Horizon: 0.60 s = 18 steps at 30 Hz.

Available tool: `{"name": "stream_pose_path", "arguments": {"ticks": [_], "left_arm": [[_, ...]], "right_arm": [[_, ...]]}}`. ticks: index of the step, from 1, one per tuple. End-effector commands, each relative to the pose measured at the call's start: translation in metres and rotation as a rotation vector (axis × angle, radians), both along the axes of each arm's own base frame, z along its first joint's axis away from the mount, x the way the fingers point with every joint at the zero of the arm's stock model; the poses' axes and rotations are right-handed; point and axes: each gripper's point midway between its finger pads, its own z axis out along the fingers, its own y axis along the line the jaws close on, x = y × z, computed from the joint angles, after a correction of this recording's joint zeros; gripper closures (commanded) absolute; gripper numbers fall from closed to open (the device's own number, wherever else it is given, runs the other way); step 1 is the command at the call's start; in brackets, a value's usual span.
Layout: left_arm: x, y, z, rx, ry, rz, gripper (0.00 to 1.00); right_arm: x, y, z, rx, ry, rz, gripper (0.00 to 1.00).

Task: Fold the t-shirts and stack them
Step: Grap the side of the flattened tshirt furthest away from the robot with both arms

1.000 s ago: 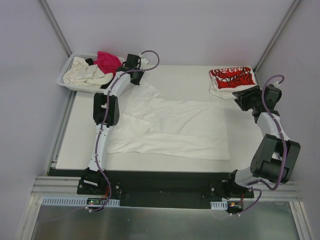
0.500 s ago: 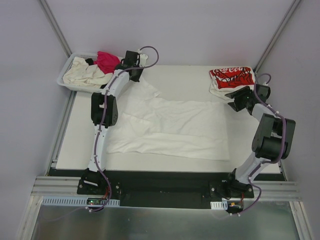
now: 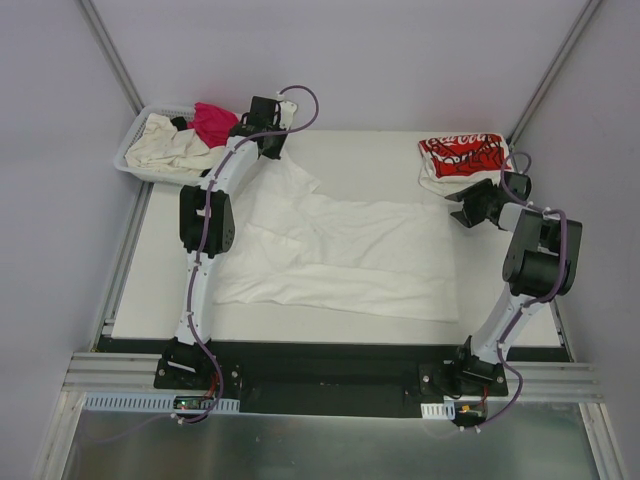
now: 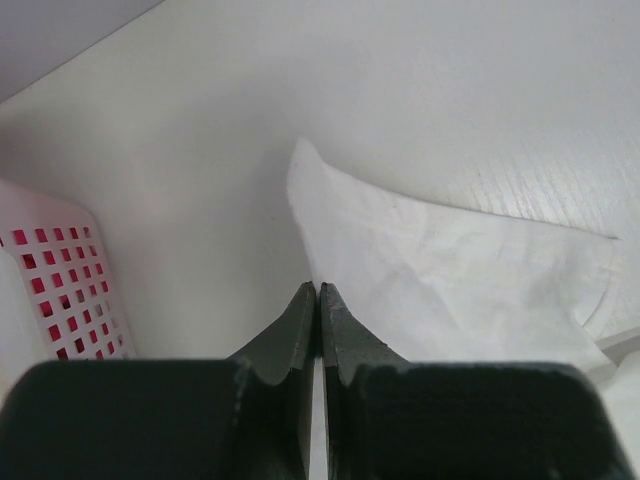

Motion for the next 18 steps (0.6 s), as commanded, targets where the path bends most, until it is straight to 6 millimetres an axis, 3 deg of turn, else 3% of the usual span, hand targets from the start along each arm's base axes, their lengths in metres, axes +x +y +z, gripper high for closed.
{"name": "stream_pose_path", "arguments": {"ticks": [1,18], "left_arm": [[0.001,-0.007,0.043,-0.023,-0.080,-0.001,1.00],[-0.004,0.000,0.047,0.011,-0.084,0.010,1.00]], "right_arm": [[0.020,-0.003,0.006,-0.029,-0.046,0.010,0.44],[0.036,0.002,-0.017,-0.010,-0.031,0.009,0.56]]}}
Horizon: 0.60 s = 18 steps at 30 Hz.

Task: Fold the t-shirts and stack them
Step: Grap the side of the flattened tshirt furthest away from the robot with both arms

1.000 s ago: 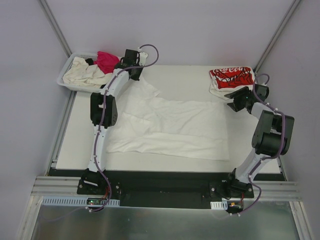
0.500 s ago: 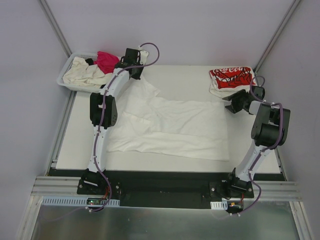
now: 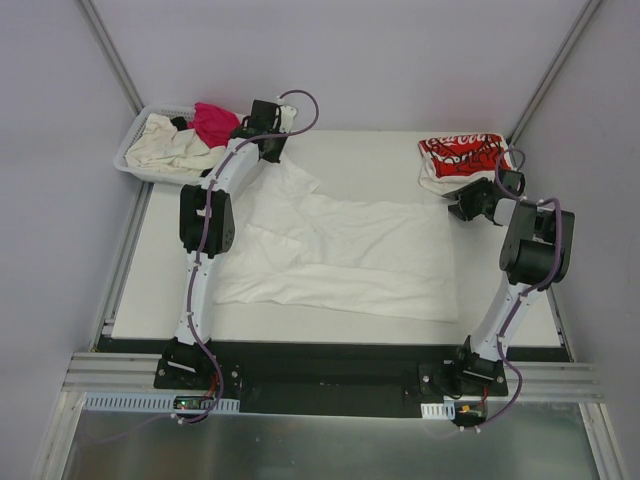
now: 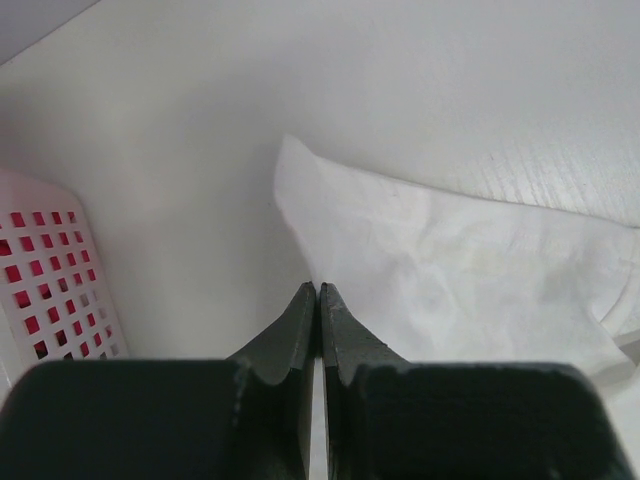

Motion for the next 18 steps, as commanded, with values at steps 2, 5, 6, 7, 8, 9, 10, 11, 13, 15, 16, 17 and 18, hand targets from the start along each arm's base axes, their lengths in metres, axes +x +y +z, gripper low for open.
{"name": "stream_pose_path", "arguments": {"ticks": [2,5,6,7,8,9,10,11,13,15,16,17,18], "left_arm": [[0.000,-0.002,0.057,0.006,-0.104,0.001,1.00],[0.000,-0.001,0.055,0.008,-0.101,0.003,1.00],[0.000,-0.001,0.053,0.009,-0.097,0.003,1.00],[0.001,0.000,0.053,0.011,-0.099,0.003,1.00],[0.001,0.000,0.051,0.013,-0.096,0.003,1.00],[0.001,0.000,0.051,0.016,-0.097,0.004,1.00],[0.001,0.000,0.050,0.017,-0.096,0.002,1.00],[0.001,0.001,0.051,0.019,-0.096,0.005,1.00],[0.002,0.001,0.050,0.022,-0.097,0.004,1.00],[0.002,0.001,0.050,0.025,-0.098,0.003,1.00],[0.002,0.002,0.050,0.027,-0.100,0.005,1.00],[0.003,0.001,0.049,0.026,-0.098,0.002,1.00],[0.003,0.001,0.050,0.026,-0.100,0.002,1.00]], "right_arm": [[0.009,0.000,0.000,-0.009,-0.017,-0.007,0.59],[0.007,0.001,0.000,-0.007,-0.018,-0.006,0.64],[0.006,0.001,0.000,-0.011,-0.018,-0.007,0.66],[0.006,0.001,0.001,-0.008,-0.020,-0.008,0.69],[0.006,0.001,0.001,-0.008,-0.020,-0.008,0.69],[0.003,0.002,-0.001,-0.006,-0.015,-0.009,0.70],[0.003,0.002,-0.001,-0.002,-0.016,-0.009,0.73],[0.002,0.003,-0.002,-0.001,-0.016,-0.010,0.75],[0.000,0.003,-0.004,0.001,-0.014,-0.011,0.80],[-0.002,0.004,-0.006,0.005,-0.011,-0.015,0.82],[-0.002,0.004,-0.006,0.007,-0.012,-0.017,0.83],[-0.002,0.004,-0.005,0.007,-0.014,-0.015,0.83],[-0.003,0.004,-0.005,0.007,-0.014,-0.017,0.85]]}}
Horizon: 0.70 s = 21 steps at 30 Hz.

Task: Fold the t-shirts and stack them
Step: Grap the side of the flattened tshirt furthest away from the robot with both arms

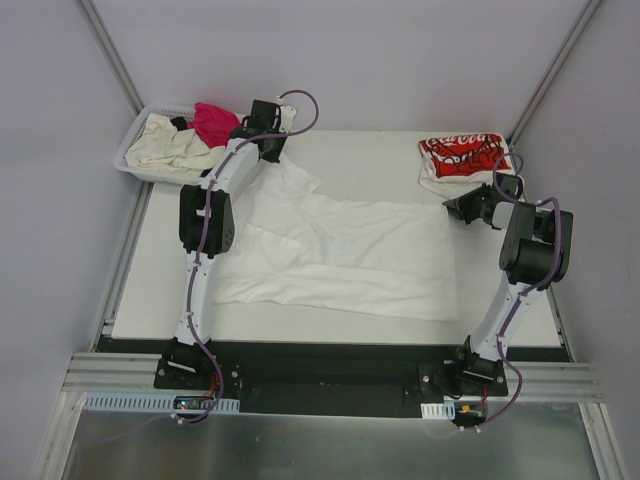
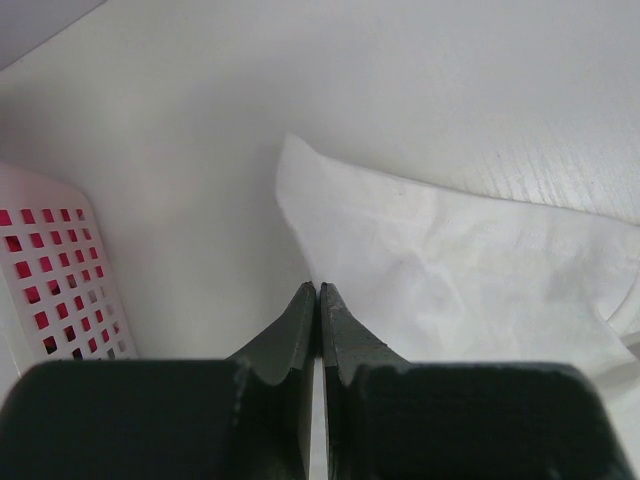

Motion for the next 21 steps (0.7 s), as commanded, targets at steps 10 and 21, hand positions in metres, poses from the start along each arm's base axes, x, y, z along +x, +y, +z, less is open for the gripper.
{"name": "stream_pose_path", "arguments": {"ticks": [10,21], "left_arm": [[0.001,-0.003,0.050,-0.002,-0.091,0.003,1.00],[0.002,-0.002,0.066,-0.016,-0.127,0.019,1.00]], "right_arm": [[-0.002,-0.005,0.009,-0.014,-0.027,-0.017,0.99],[0.002,-0.020,0.024,-0.020,-0.044,-0.033,0.99]]}}
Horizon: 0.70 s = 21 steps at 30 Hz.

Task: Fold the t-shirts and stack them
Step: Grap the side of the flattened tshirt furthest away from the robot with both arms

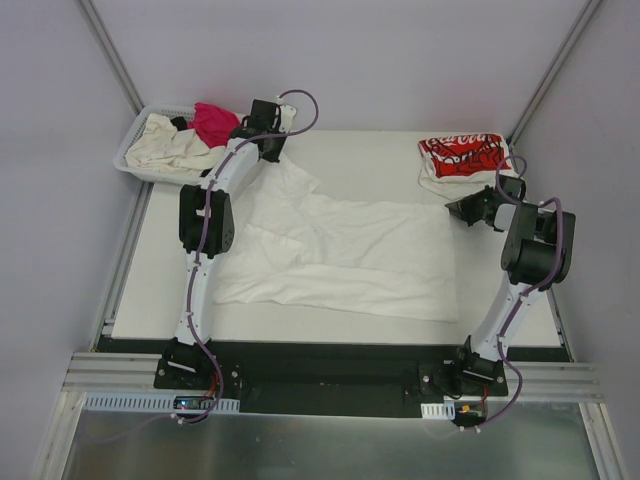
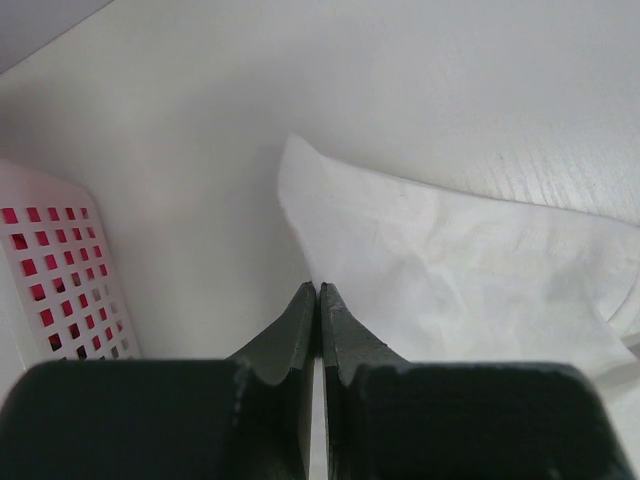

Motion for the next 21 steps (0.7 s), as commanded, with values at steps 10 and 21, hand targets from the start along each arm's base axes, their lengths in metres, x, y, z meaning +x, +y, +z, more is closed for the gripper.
{"name": "stream_pose_path", "arguments": {"ticks": [10,21], "left_arm": [[0.004,-0.003,0.068,-0.019,-0.136,0.017,1.00],[0.003,0.004,0.069,0.004,-0.141,0.036,1.00]], "right_arm": [[0.009,-0.018,0.031,-0.028,-0.046,-0.020,0.99],[0.010,-0.017,0.037,-0.021,-0.055,-0.014,0.99]]}}
